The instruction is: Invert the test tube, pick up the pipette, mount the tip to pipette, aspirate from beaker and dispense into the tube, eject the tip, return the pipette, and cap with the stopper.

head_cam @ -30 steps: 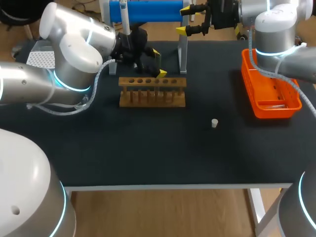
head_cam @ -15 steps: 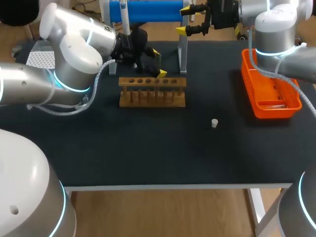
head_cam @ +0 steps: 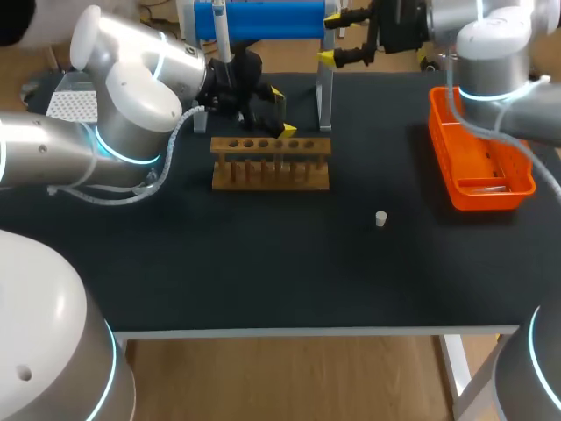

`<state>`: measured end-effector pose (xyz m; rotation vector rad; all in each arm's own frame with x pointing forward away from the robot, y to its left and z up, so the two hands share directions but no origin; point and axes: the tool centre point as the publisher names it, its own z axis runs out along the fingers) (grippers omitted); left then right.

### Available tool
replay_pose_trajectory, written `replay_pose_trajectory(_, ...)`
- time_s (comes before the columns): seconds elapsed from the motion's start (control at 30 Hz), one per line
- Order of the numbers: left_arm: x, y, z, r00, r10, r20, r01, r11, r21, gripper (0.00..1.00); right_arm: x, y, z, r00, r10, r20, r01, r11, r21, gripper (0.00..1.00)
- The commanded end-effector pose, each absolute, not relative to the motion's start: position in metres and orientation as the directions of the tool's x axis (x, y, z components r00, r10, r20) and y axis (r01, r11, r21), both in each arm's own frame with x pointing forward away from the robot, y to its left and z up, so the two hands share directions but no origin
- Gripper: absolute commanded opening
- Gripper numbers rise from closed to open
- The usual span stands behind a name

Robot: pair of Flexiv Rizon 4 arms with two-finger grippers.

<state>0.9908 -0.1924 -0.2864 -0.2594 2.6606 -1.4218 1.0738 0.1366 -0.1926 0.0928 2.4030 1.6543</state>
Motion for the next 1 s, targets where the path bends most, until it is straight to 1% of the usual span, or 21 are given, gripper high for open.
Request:
replay_pose_trajectory(0.03,0.992,-0.193,-0.286,-0.979,-0.202,-0.017,-0.099,0.549,-0.830,1.00,1.041,0.110,-0.185,-0.971,0.183,-0.156,-0.074,0.391,0.917,1.00)
replay_pose_trajectory(0.5,0.992,-0.193,-0.286,-0.979,-0.202,-0.017,-0.099,0.549,-0.830,1.00,0.971,0.042,-0.220,-0.964,0.183,-0.192,-0.077,0.497,0.864,1.00)
replay_pose_trajectory(0.8,0.992,-0.193,-0.286,-0.979,-0.202,-0.017,-0.099,0.549,-0.830,1.00,0.925,0.025,-0.249,-0.978,0.156,-0.136,-0.026,0.562,0.827,1.00)
replay_pose_trajectory(1.0,0.992,-0.193,-0.286,-0.979,-0.202,-0.017,-0.099,0.549,-0.830,1.00,0.925,0.025,-0.249,-0.978,0.156,-0.136,-0.026,0.562,0.827,1.00)
